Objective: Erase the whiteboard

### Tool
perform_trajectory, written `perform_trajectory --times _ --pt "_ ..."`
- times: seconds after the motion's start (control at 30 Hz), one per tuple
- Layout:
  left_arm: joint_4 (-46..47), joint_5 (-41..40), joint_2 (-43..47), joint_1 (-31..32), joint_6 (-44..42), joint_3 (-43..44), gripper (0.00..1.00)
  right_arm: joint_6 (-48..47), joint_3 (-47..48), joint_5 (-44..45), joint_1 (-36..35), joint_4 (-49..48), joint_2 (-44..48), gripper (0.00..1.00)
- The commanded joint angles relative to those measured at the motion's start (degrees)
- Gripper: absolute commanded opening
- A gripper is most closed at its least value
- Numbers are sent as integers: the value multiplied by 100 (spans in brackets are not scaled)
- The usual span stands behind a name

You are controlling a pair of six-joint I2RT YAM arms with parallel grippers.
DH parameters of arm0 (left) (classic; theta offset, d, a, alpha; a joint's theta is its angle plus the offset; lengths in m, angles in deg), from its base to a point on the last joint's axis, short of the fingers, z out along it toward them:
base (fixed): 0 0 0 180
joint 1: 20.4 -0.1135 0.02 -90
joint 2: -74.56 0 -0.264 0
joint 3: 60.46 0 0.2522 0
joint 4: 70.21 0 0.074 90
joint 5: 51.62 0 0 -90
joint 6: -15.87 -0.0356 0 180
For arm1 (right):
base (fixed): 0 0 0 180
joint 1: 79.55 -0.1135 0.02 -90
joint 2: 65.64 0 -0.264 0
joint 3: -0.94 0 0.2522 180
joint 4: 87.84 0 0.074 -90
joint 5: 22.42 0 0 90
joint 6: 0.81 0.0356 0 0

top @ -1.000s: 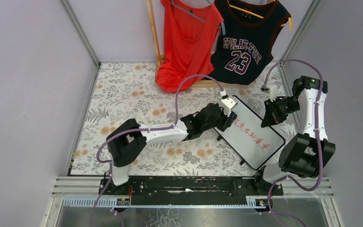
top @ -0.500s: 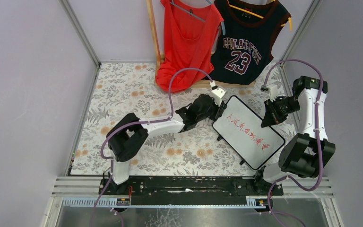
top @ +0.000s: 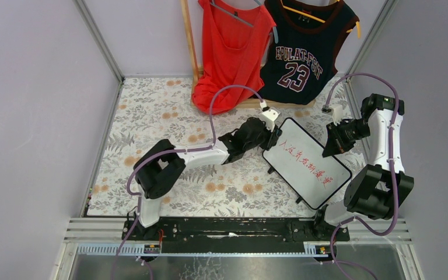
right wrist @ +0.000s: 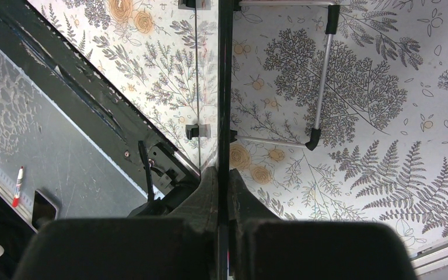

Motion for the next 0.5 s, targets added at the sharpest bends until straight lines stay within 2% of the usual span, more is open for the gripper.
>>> perform_trajectory --times 0.0,0.47 --pt "357 123 -187 223 79 345 0 -176 -123 152 -33 7 -24 0" --pt "274 -46 -667 1339 90 990 0 -157 -116 115 -45 10 -48 0"
